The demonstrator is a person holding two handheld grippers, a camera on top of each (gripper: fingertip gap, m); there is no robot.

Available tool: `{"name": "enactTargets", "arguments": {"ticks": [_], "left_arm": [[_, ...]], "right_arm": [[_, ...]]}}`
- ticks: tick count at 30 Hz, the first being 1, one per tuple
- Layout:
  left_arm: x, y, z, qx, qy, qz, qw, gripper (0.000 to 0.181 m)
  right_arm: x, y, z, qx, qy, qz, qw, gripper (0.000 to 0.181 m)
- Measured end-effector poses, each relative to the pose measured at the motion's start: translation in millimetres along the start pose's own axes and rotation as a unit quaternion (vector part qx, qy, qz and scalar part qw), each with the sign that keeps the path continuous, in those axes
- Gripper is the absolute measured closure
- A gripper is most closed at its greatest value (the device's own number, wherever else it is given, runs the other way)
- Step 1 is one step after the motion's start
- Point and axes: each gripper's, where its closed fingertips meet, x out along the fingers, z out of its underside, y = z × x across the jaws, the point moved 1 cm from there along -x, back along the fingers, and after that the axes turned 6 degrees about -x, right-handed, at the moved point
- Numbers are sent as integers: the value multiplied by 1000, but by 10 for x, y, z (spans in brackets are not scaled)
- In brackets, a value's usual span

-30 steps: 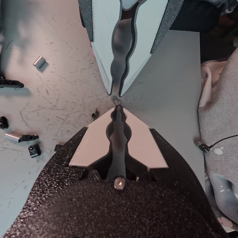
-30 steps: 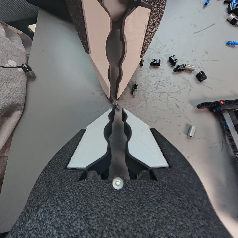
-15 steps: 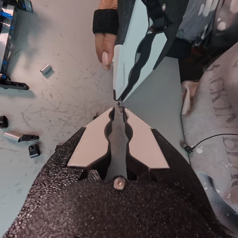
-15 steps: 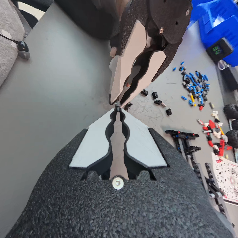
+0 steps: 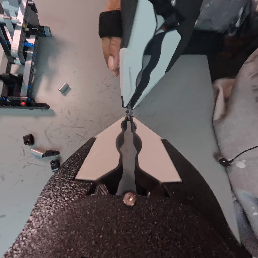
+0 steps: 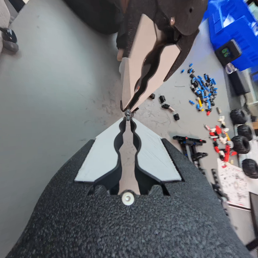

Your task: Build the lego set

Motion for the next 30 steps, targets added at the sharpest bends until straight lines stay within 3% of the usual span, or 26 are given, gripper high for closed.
{"name": "enactTargets", "arguments": {"ticks": [4,8,17,24,30], "left_arm": [[94,2,57,116,-27,-60,991,176],[140,24,51,150,-30,-75,985,176],[197,14,86,170,-40,-87,981,175],[175,30,92,109,-33,-53,992,173],[206,15,125,111,-45,-61,991,175]], "right_arm": [[-43,-44,-24,139,39,-70,987,169],[-20,-94,75,144,12,-83,986,172],[34,-154,157,134,-35,-89,986,177],[67,-179,213,82,-77,-74,991,177],[74,-180,204,80,-78,-73,991,176]]}}
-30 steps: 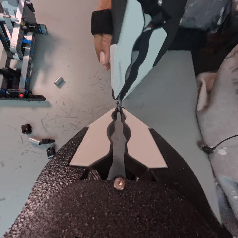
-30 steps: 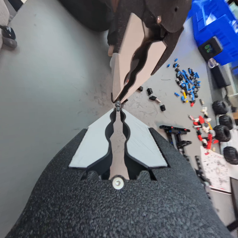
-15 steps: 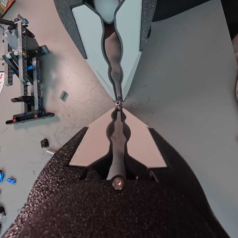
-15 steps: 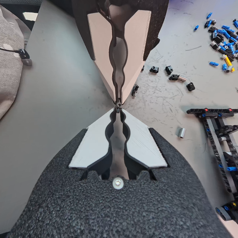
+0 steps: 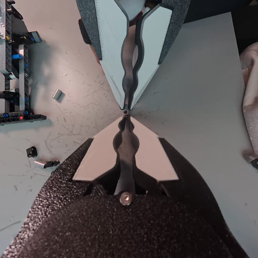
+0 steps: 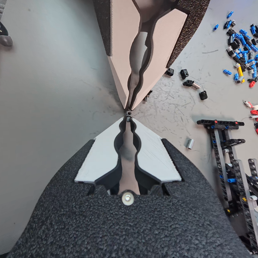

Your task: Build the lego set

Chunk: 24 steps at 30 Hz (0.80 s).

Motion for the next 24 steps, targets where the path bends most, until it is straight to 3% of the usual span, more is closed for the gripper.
{"name": "enactTargets", "arguments": {"ticks": [11,16,20,24], "left_arm": [[-77,-51,-48,-7,17,-3,1000,174],[-563,-590,-116,-62,79,-92,991,171],[-930,-1011,139,-136,79,-144,977,166],[-803,-786,432,-148,20,-55,987,165]], "right_arm": [[-21,-3,15,28,16,-18,999,171],[-154,174,-77,66,75,9,995,171],[-275,363,-143,105,126,39,986,172],[-237,384,-116,113,125,43,985,171]]}}
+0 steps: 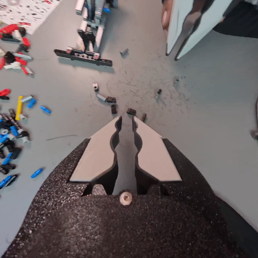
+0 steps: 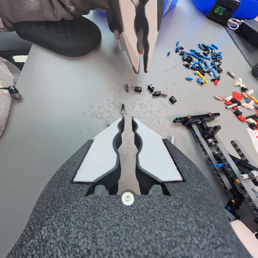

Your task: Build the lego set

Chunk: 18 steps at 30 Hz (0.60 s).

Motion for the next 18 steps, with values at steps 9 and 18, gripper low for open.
{"name": "enactTargets", "arguments": {"ticks": [9,18], "left_arm": [[185,312,183,66,-71,33,995,163],[261,307,146,84,-59,24,994,175]], "right_arm": [[65,-9,84,-1,-14,-2,1000,172],[40,-86,-128,-7,49,-16,999,167]]}}
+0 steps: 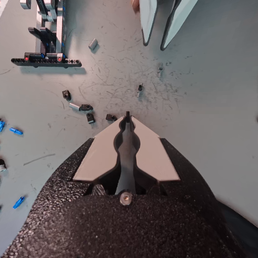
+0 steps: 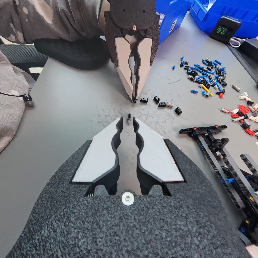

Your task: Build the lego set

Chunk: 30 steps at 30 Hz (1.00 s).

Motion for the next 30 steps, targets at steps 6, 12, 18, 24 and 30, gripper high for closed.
{"name": "enactTargets", "arguments": {"ticks": [6,12,18,24,30], "left_arm": [[-220,428,-501,-29,150,162,975,175],[-321,654,-699,-68,196,267,941,175],[-366,662,-762,-104,210,296,926,175],[-410,587,-811,-133,230,297,917,170],[-422,585,-830,-137,238,295,915,168]], "right_arm": [[-15,-118,-304,-97,65,26,993,159],[-13,-251,-478,-189,80,49,977,162],[-6,-261,-530,-213,84,68,971,175],[-73,-191,-567,-173,104,68,977,177],[-104,-148,-577,-162,110,74,978,177]]}}
